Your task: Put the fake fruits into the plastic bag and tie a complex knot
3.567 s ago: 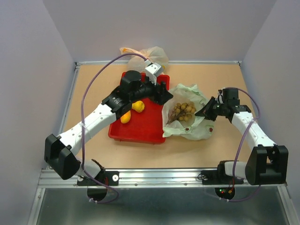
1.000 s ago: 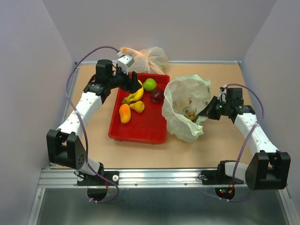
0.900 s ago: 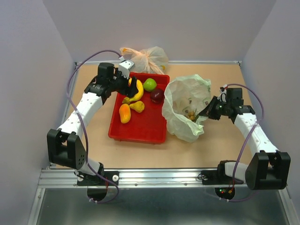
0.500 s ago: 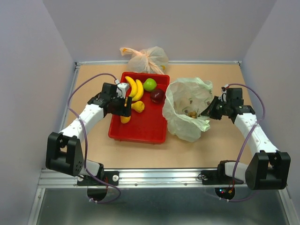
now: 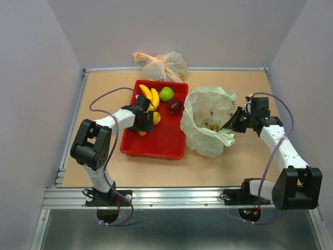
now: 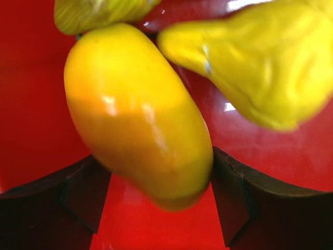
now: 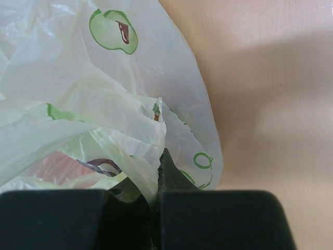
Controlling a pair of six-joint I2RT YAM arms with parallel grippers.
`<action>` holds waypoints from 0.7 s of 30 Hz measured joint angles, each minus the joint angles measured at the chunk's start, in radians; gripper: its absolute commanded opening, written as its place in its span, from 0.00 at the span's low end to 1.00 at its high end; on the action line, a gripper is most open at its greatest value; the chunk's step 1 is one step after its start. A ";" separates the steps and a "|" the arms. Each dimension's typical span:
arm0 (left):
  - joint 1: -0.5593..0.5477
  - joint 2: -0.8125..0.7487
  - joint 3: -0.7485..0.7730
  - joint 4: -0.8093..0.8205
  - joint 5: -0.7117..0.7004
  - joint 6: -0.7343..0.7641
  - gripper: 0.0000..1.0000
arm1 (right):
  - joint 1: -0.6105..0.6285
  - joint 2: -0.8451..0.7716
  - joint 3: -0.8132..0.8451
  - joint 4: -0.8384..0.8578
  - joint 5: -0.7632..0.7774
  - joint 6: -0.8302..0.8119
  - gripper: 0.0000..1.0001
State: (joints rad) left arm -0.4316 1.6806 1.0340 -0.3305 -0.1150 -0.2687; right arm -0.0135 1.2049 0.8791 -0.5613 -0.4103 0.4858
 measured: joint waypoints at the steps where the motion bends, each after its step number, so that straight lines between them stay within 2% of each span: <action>1: 0.000 0.027 0.016 -0.001 -0.017 -0.008 0.76 | 0.000 0.000 0.002 -0.001 0.000 -0.001 0.00; 4: 0.001 0.069 0.051 -0.011 -0.036 -0.027 0.56 | 0.000 0.000 0.008 0.000 0.000 -0.007 0.00; 5: 0.000 0.072 0.063 -0.011 -0.044 -0.029 0.45 | 0.000 0.000 0.009 0.000 0.001 -0.010 0.00; 6: 0.000 0.072 0.067 -0.010 -0.047 -0.030 0.42 | 0.000 0.000 0.009 0.000 0.001 -0.011 0.00; 10: 0.000 0.053 0.079 -0.005 -0.038 -0.009 0.38 | 0.000 0.000 0.009 -0.003 0.002 -0.023 0.00; 14: -0.008 -0.081 0.085 -0.008 0.019 0.048 0.36 | 0.000 0.000 0.011 -0.008 0.002 -0.037 0.00; 17: -0.033 -0.213 0.146 0.016 0.101 0.106 0.36 | 0.000 0.000 0.020 -0.011 0.001 -0.042 0.00; 21: -0.154 -0.348 0.283 0.159 0.284 0.197 0.34 | 0.000 -0.002 0.025 -0.011 -0.009 -0.042 0.00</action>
State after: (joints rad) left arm -0.5861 1.3331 1.3170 -0.1715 0.1692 -0.0715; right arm -0.0135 1.2034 0.9043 -0.5728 -0.4194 0.4438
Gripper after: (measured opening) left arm 0.712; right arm 0.012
